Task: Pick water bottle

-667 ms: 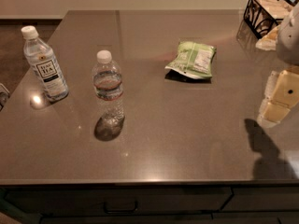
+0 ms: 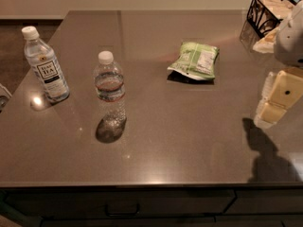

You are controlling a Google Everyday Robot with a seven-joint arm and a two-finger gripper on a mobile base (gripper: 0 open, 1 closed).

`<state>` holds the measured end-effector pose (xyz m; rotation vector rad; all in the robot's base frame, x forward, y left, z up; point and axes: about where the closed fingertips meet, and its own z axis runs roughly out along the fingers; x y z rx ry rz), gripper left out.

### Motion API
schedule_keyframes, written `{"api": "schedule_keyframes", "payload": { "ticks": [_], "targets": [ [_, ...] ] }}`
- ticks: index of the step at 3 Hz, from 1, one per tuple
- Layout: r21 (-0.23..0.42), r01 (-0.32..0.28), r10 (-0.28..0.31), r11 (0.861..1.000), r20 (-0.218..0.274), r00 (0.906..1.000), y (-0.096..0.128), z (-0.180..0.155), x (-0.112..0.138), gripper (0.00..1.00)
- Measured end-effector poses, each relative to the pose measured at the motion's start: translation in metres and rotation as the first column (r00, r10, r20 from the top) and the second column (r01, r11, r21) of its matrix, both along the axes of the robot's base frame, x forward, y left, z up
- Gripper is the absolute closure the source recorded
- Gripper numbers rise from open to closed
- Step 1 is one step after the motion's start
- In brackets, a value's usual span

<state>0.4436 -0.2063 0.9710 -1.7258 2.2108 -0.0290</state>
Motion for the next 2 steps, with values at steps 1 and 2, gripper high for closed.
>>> {"api": "schedule_keyframes", "payload": {
  "ticks": [1, 2],
  "targets": [
    [0.108, -0.004, 0.006, 0.994, -0.015, 0.9999, 0.029, -0.016, 0.010, 0.00],
    [0.245, -0.028, 0.024, 0.969, 0.018, 0.9995, 0.079, -0.019, 0.025, 0.00]
  ]
}}
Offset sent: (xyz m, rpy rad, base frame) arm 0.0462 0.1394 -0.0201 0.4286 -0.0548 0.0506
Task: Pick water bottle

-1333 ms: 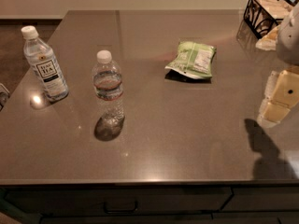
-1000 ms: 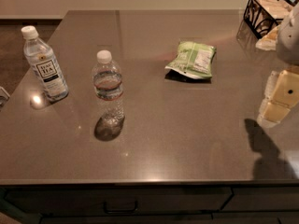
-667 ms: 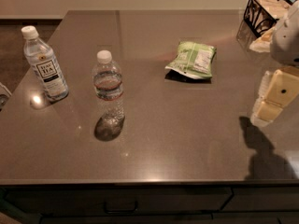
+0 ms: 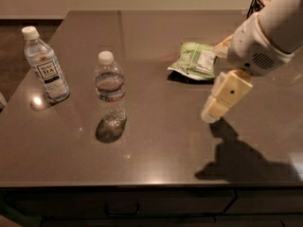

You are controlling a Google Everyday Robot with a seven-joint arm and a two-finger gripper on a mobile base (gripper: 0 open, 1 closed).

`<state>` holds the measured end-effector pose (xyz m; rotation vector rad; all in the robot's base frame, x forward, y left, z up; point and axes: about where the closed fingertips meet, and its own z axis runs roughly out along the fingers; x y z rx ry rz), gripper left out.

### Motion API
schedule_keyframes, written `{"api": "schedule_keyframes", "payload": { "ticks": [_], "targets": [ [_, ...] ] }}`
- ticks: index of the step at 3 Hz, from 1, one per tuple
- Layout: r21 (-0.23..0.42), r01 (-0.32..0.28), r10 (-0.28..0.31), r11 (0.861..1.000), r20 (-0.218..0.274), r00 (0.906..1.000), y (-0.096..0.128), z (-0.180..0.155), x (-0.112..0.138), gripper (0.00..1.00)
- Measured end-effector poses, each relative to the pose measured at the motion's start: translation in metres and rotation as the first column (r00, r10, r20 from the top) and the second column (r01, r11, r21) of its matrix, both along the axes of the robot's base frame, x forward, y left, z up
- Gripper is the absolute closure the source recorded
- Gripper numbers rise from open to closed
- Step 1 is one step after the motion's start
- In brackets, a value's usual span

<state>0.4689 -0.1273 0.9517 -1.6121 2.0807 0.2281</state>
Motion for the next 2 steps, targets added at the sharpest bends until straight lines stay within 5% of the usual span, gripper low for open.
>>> {"api": "schedule_keyframes", "payload": {
  "ticks": [2],
  "targets": [
    [0.195, -0.053, 0.037, 0.979, 0.086, 0.9956, 0.097, 0.013, 0.028, 0.00]
  ]
}}
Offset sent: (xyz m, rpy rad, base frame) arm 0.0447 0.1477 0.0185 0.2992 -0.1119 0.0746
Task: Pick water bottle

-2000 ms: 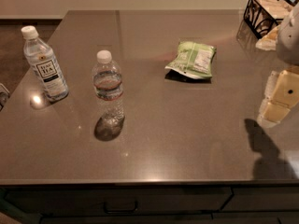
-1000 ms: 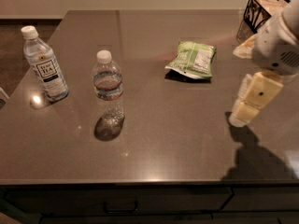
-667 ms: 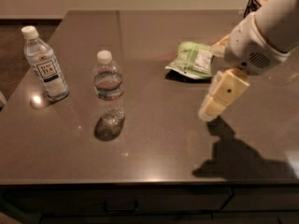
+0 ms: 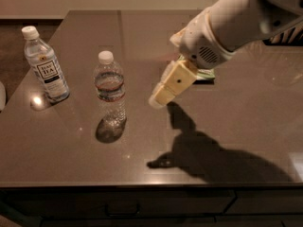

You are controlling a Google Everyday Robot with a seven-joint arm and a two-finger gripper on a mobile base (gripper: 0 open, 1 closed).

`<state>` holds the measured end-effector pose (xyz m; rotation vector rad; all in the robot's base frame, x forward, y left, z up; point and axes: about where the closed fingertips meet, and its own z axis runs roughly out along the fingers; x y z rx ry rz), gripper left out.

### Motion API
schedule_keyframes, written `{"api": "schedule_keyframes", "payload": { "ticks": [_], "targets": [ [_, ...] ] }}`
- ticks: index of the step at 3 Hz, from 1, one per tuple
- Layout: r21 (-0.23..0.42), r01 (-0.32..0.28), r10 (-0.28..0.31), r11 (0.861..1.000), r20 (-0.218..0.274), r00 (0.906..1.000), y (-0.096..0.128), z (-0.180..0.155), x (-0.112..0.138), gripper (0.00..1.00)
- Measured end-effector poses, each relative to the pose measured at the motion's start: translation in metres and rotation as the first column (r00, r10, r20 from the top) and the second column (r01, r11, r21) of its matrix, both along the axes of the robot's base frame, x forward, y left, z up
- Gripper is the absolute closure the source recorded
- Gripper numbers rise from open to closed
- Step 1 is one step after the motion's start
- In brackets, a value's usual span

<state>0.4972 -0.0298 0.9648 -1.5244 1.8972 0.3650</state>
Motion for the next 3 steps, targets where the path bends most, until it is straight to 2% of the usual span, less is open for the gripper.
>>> {"api": "schedule_keyframes", "payload": {
  "ticks": [1, 3],
  "targets": [
    [0.052, -0.049, 0.049, 0.997, 0.001, 0.9988, 0.034, -0.005, 0.001, 0.00],
    [0.130, -0.122, 0.124, 0.984, -0.008, 0.9923, 0.085, -0.018, -0.001, 0.00]
  ]
}}
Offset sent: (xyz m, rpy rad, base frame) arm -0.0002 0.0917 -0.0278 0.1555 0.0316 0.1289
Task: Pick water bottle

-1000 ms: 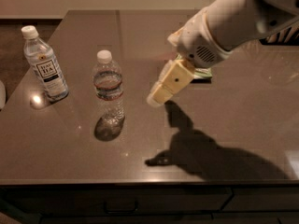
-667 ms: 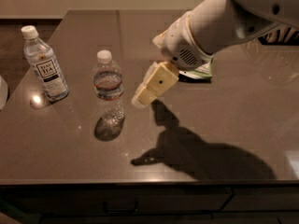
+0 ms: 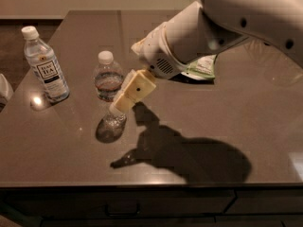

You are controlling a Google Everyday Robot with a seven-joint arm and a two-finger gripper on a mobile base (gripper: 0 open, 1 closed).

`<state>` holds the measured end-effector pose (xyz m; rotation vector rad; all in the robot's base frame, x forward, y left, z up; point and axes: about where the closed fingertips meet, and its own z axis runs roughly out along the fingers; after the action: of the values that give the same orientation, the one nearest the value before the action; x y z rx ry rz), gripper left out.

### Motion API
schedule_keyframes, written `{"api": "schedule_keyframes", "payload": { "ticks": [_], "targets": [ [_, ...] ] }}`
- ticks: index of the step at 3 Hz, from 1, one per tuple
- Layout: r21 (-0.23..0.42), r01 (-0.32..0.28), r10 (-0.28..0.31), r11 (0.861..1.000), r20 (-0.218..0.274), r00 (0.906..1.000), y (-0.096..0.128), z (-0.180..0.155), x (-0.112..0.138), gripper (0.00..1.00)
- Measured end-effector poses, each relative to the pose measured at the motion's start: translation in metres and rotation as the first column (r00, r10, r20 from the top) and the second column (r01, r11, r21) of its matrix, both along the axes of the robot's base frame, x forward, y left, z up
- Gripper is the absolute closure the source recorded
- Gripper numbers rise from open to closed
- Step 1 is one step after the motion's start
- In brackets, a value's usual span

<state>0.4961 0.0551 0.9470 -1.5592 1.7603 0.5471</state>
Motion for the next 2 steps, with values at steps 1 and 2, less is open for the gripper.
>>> {"api": "schedule_keyframes", "payload": {
  "ticks": [1, 2],
  "targets": [
    [0.030, -0.034, 0.035, 0.999, -0.013, 0.9993, 0.020, 0.000, -0.004, 0.00],
    [0.060, -0.086, 0.087, 0.994, -0.018, 0.9960, 0.038, 0.003, -0.011, 0.18]
  ]
}}
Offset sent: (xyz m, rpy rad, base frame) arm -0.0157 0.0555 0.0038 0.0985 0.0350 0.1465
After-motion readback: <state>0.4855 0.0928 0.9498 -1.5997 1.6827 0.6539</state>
